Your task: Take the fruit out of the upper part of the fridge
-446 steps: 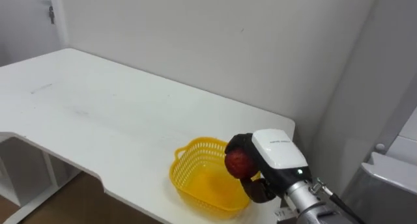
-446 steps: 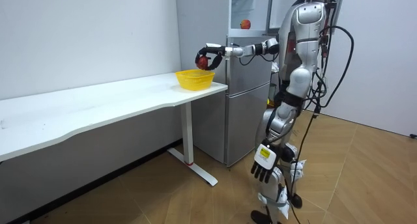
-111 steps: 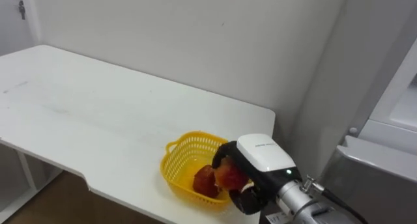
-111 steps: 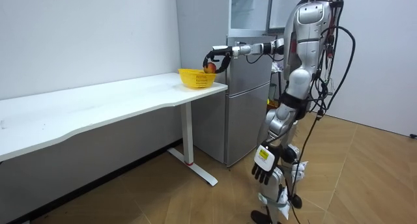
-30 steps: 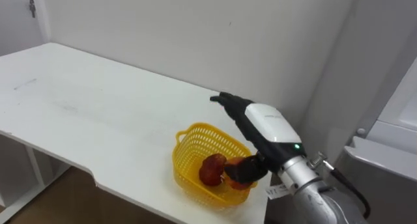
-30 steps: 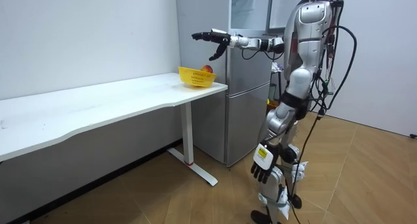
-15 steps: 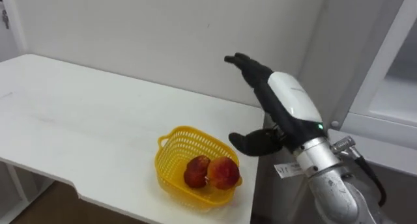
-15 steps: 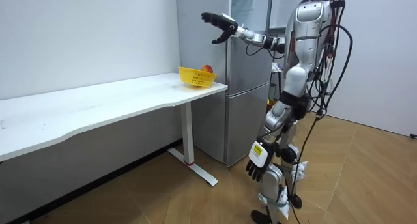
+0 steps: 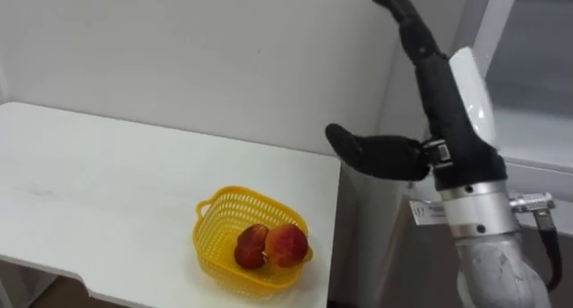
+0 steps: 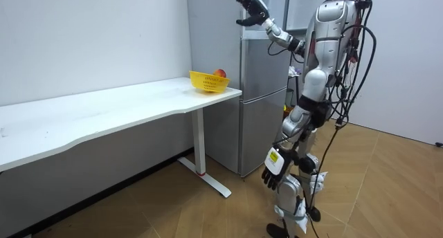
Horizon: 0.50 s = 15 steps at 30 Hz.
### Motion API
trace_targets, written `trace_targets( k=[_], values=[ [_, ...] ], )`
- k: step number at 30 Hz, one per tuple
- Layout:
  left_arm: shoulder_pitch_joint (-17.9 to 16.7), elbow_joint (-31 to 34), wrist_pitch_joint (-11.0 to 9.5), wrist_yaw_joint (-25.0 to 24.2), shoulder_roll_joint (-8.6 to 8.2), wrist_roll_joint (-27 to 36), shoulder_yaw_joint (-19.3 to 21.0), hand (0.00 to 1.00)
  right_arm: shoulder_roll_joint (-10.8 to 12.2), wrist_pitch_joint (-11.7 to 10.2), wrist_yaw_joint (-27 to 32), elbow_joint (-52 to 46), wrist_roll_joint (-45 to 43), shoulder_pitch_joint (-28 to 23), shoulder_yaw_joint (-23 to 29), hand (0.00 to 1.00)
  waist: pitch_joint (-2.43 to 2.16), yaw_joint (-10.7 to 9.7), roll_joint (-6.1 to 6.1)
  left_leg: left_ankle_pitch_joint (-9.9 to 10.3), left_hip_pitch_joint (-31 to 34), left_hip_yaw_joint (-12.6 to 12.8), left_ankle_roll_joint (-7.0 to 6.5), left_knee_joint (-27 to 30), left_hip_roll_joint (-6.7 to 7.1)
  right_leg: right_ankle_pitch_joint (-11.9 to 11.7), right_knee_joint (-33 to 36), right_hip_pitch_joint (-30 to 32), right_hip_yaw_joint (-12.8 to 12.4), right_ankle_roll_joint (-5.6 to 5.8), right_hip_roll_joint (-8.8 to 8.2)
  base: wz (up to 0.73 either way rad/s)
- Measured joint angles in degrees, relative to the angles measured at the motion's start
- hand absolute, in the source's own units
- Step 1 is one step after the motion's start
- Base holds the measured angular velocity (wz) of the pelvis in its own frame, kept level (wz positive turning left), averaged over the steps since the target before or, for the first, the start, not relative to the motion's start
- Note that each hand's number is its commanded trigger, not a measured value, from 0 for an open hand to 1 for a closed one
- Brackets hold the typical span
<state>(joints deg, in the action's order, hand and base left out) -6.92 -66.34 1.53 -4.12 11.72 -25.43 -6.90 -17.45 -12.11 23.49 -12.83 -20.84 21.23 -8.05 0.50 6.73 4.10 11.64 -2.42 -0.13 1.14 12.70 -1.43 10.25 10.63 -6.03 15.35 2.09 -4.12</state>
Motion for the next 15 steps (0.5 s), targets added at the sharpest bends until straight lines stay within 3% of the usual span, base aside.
trace_targets(
  k=[3,10,15],
  values=[
    [-0.5,0.0,-0.3,0.2,-0.64,0.3,0.0,0.00,0.1,-2.3,1.7,-1.5,0.2,-3.8,1.3,0.00,-0.34,-0.6,-0.70,0.0,-0.8,1.7,-0.02,-0.4,-0.07,0.0,0.0,-0.1,-1.9,-0.01,0.02,-0.23],
    [-1.6,-0.6,-0.9,0.3,-0.97,1.0,1.4,0.00,1.4,-2.8,5.5,-4.6,0.5,-12.9,8.2,0.00,-0.54,-4.1,-1.21,0.0,-1.5,3.0,-0.04,-1.5,-0.33,-0.1,0.1,0.5,-2.7,-0.08,0.21,-0.11],
    [-4.4,-0.5,-1.9,1.0,-1.36,1.2,2.7,0.00,1.6,-4.6,9.1,-9.3,3.7,-18.2,12.9,0.00,-1.10,-5.8,-1.91,0.0,-1.7,4.0,-0.05,-2.1,-0.32,0.0,0.0,0.8,-3.8,-0.08,0.28,-0.10]
  ],
)
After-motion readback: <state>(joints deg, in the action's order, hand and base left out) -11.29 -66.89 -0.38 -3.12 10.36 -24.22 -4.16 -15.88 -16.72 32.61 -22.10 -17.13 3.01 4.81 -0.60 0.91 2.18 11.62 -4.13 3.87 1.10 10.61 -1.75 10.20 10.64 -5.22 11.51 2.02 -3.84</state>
